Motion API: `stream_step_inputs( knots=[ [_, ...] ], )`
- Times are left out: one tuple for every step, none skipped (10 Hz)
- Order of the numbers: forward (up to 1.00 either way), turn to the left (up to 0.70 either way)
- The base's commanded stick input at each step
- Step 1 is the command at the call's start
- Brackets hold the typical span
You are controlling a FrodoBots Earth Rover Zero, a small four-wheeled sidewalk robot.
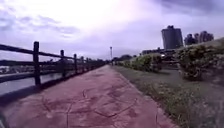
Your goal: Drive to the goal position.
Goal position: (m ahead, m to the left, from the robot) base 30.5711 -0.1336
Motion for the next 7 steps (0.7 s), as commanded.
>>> stream_step_inputs(
  knots=[
    [1.0,0.08],
    [1.0,0.0],
    [1.0,0.0],
    [1.0,0.0],
    [1.0,0.0],
    [1.0,0.0],
    [1.0,0.0]
  ],
)
